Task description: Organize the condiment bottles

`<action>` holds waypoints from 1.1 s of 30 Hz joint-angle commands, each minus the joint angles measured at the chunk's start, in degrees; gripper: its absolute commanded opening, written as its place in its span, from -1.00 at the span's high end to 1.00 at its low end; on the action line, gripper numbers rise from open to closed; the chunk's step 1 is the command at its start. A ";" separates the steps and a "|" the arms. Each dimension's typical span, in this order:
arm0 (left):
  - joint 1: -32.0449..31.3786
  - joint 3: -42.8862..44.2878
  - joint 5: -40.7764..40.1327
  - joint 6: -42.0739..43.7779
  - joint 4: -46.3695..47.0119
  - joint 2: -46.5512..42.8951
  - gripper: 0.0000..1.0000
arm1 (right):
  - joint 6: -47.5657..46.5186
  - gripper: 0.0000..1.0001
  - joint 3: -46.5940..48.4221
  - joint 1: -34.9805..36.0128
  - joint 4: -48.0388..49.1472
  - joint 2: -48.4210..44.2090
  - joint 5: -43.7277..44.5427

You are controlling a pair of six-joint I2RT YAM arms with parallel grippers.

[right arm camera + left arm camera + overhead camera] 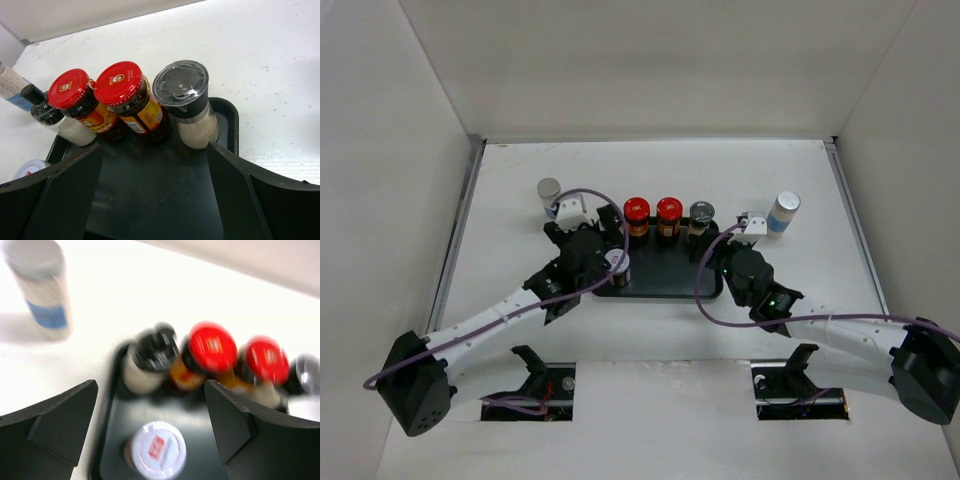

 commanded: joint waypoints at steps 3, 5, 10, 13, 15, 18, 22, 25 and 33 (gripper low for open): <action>14.76 8.55 3.90 3.45 -2.31 1.56 -0.78 | 0.31 -0.82 0.52 0.04 2.76 -0.37 -0.15; 20.22 11.98 6.98 3.89 -3.98 6.21 -0.79 | 0.22 -0.83 0.61 0.13 2.94 0.24 -0.15; 28.06 17.61 11.74 4.24 -3.29 16.68 -0.85 | 0.22 -0.84 0.88 0.83 3.03 1.04 -0.59; 30.17 20.42 12.79 4.68 -2.67 21.87 -0.85 | 0.57 -0.85 0.96 0.84 3.12 1.91 -0.85; 30.88 21.48 13.32 5.47 -2.06 24.07 -0.85 | 0.58 -0.85 1.31 1.10 3.20 2.44 -1.20; 32.19 22.71 13.59 5.91 -1.53 26.53 -0.85 | 0.14 -0.86 1.58 1.98 3.20 2.71 -1.29; 33.69 25.17 14.02 7.14 -1.44 29.26 -0.83 | 0.40 -0.87 1.75 1.98 3.47 3.32 -2.08; 34.31 27.45 14.20 7.76 -1.52 31.72 -0.76 | 0.14 -0.87 1.84 2.24 3.47 3.32 -2.08; 34.13 25.89 14.82 7.67 -1.44 33.05 -0.25 | 0.49 -0.88 0.79 1.63 3.47 1.13 -1.99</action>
